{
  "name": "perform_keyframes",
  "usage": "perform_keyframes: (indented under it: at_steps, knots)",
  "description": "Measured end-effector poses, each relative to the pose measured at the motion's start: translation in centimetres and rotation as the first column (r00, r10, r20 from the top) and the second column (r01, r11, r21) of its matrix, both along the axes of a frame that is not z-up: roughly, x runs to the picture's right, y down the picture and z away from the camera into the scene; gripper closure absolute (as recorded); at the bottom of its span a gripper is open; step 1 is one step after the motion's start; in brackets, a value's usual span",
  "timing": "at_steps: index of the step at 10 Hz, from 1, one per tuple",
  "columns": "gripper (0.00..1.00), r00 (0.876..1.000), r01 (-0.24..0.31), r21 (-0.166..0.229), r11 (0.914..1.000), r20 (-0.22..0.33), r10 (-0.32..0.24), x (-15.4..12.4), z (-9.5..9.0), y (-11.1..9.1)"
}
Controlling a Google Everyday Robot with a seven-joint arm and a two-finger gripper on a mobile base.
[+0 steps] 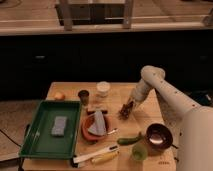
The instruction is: Place grapes in table surface
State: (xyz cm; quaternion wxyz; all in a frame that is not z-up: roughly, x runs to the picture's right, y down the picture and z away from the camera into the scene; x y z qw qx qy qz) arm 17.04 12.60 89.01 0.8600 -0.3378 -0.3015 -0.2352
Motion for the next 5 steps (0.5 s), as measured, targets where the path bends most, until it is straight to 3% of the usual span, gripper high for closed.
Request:
perform_keyframes:
  at_steps: [1, 5]
  knots:
    - [0.78, 1.000, 0.007, -0.019, 0.9998, -0.003, -0.007, -0.32, 0.67, 0.46]
    - [0.38, 1.000, 0.012, -0.043, 0.9990, -0.001, -0.012, -0.18, 1.32, 1.09]
